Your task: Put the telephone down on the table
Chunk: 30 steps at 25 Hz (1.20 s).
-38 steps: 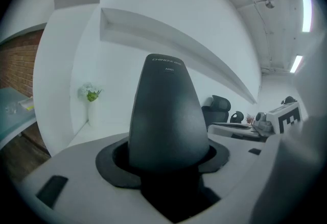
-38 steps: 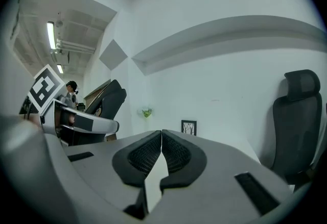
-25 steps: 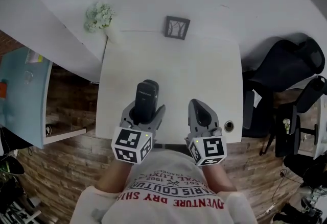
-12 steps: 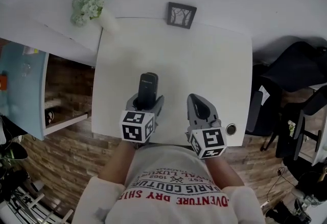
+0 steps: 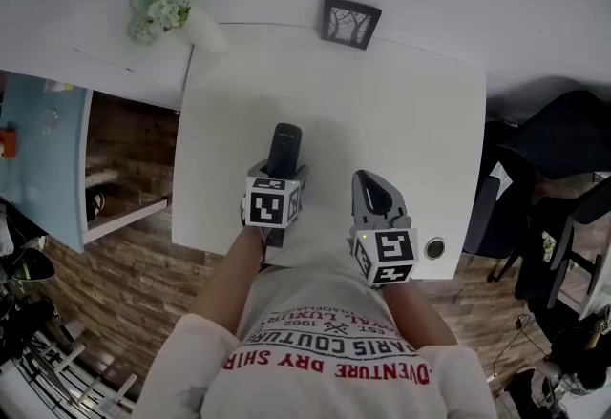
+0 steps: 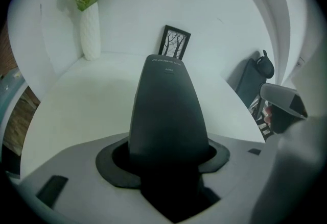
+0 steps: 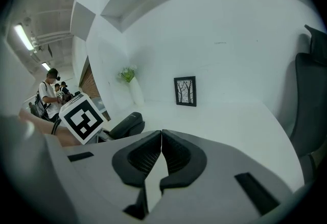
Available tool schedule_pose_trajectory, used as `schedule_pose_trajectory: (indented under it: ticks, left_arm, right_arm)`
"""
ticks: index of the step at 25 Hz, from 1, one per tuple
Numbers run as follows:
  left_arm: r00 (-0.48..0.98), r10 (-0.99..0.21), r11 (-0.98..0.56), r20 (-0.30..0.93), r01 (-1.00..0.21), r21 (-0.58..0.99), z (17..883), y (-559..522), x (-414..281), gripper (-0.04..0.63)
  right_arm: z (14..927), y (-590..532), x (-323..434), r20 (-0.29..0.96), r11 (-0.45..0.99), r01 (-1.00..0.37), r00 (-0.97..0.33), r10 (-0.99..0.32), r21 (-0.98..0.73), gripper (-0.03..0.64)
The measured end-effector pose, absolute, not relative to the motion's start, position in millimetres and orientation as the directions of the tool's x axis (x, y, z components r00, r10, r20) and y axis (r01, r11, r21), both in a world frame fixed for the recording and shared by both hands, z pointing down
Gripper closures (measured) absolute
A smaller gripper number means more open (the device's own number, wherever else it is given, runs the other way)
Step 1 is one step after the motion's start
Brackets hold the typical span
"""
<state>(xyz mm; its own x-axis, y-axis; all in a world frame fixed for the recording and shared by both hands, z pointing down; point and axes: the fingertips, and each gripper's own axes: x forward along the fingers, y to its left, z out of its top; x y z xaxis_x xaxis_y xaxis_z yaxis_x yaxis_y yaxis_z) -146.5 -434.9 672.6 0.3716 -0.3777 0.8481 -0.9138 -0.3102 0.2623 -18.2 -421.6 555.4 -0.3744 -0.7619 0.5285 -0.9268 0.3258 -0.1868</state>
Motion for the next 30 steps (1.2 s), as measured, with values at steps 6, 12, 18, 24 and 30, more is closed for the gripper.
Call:
schedule_pose_trajectory:
  ticks: [6, 12, 18, 24, 30]
  left_arm:
    - [0.343, -0.306, -0.382, 0.888, -0.899, 0.216, 689.9, -434.9, -142.7, 0.31]
    - [0.306, -0.303, -0.408, 0.903, -0.898, 0.167, 694.2, -431.3, -138.3, 0.31]
    - [0.302, -0.35, -0.375, 0.887, -0.913, 0.163, 692.8, -432.2, -139.5, 0.31]
    - [0.341, -0.353, -0.384, 0.871, -0.902, 0.197, 690.7, -431.3, -135.6, 0.298]
    - [0.402, -0.335, -0.391, 0.852, -0.882, 0.262, 684.7, -425.0, -130.4, 0.214]
  right_arm:
    - [568.9, -427.9, -23.6, 0.549, 0.329, -0.923, -0.383, -0.743, -0.199, 0.592]
    - [570.8, -429.0, -27.1, 0.551, 0.343, -0.917, -0.397, -0.734, -0.204, 0.592]
    - [567.2, -424.7, -26.3, 0.553, 0.348, -0.917, -0.396, -0.733, -0.197, 0.592]
    - [564.3, -414.3, -22.6, 0.561, 0.349, -0.917, -0.394, -0.728, -0.192, 0.592]
    - [560.6, -402.8, -20.5, 0.562, 0.344, -0.921, -0.385, -0.732, -0.184, 0.592]
